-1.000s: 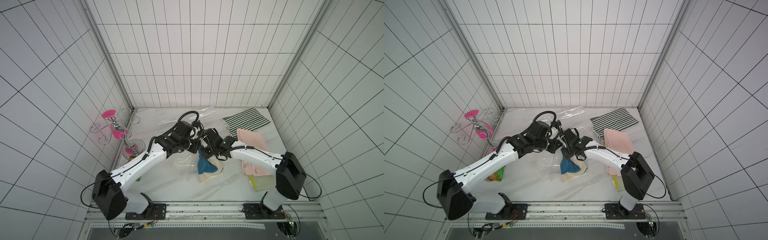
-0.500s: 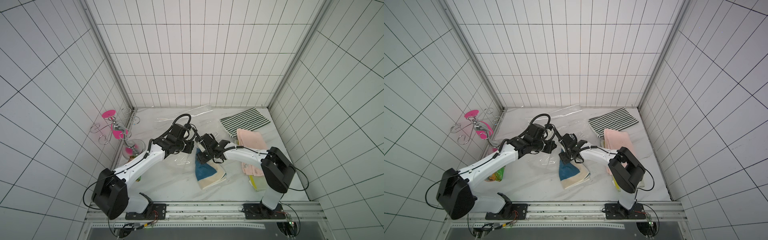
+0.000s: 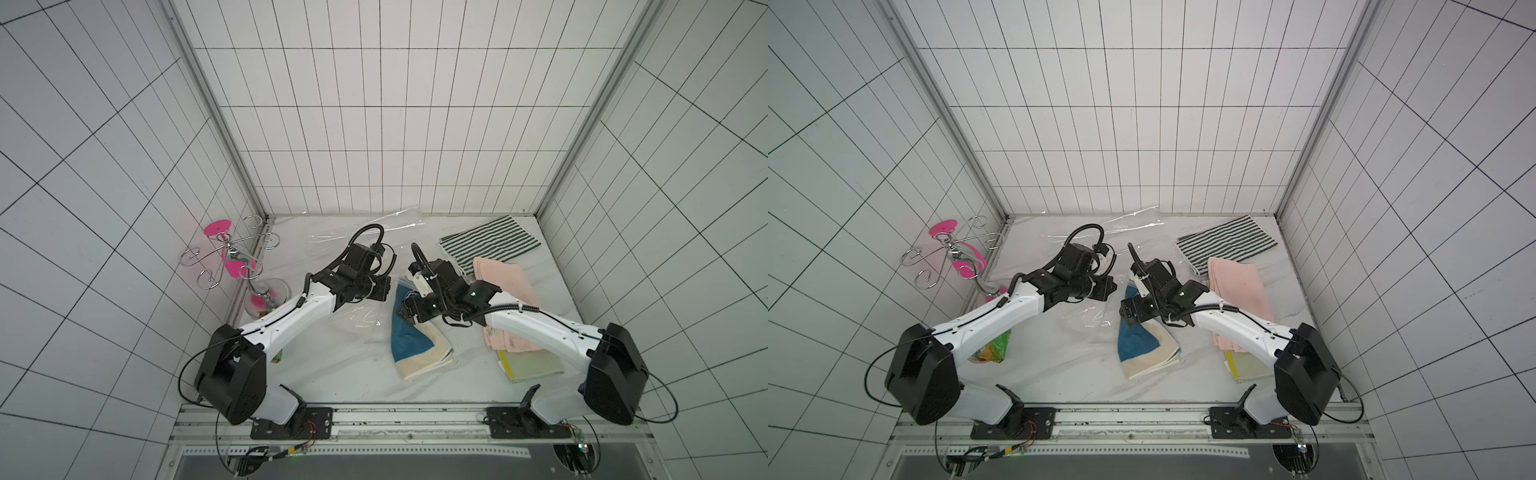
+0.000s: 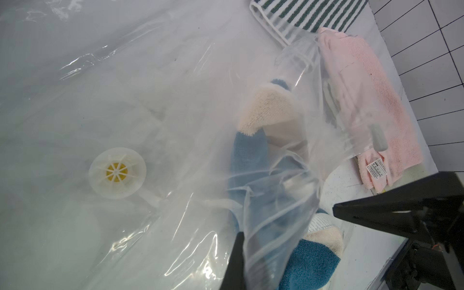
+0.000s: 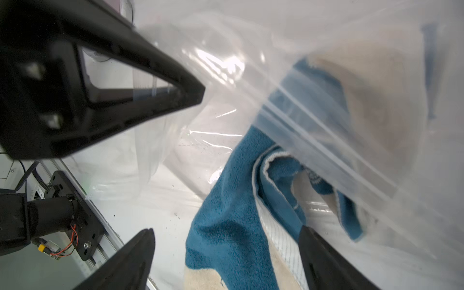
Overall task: Place the folded towel into the vacuum bag
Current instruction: Place the towel in the vacuum bag.
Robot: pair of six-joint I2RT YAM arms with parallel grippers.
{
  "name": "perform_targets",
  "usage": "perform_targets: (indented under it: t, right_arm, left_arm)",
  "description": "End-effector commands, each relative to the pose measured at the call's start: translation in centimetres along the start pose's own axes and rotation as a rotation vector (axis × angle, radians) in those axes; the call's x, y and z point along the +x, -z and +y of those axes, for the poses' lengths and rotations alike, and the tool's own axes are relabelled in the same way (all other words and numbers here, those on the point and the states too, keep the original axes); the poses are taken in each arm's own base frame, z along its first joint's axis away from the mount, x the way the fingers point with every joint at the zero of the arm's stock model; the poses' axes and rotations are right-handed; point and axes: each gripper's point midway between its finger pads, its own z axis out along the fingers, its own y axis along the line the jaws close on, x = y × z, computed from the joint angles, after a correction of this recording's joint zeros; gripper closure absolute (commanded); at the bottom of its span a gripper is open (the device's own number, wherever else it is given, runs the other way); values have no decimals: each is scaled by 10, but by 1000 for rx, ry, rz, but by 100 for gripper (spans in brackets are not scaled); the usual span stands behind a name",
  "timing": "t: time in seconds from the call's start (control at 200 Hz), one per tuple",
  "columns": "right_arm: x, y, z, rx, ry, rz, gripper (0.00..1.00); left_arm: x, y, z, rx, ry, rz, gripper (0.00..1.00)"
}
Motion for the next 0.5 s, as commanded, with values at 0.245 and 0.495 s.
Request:
perform_targets:
  t: [0.245, 0.495]
  right_arm:
    - [60, -33, -31, 263, -4, 35, 1]
    - [62, -37, -46, 253, -22, 69, 1]
  left_arm:
    - [-22, 0, -5, 22, -7, -26, 100]
    - [-17, 0, -3, 21, -5, -20, 100]
